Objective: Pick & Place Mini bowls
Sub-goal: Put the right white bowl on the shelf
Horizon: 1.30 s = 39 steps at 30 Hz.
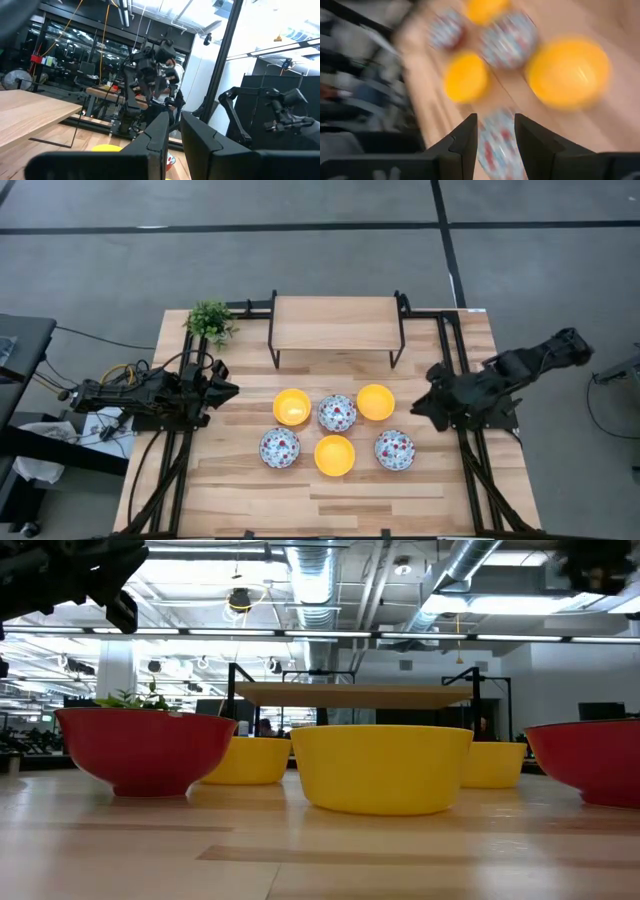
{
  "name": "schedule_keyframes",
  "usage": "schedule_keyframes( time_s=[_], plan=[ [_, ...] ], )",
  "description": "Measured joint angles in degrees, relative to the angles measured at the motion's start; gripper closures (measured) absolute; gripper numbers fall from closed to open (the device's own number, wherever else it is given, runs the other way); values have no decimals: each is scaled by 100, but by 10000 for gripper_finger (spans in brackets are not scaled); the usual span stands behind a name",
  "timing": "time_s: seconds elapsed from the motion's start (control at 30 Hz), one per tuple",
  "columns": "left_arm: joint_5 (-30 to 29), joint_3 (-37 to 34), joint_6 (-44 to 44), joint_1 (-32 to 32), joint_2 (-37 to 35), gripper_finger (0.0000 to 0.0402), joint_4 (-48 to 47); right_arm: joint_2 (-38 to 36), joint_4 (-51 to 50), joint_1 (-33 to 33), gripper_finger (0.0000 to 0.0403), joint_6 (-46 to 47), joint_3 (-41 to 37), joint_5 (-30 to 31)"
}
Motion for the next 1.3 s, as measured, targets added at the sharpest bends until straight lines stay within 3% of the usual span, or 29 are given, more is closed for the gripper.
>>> schedule_keyframes(
  time_s=[0.13,0.3,0.5,0.87,1.13,1.3],
  plan=[
    [0,0,2,0,0,353,9,481,-1026,182,285,1281,85,-675],
    [0,0,0,-1,0,353,10,913,-1238,481,285,2122,-124,-1241],
    [0,0,0,-2,0,353,13,1281,-983,782,285,2712,-371,-1181],
    [3,0,-439,-1,0,353,15,1604,654,1237,276,3908,-1383,-982],
    [3,0,-492,0,11,353,15,2071,856,1446,238,4245,-1418,-837],
    [4,0,-492,-2,11,353,15,2389,1044,1468,236,4329,-1418,-820]
  ],
)
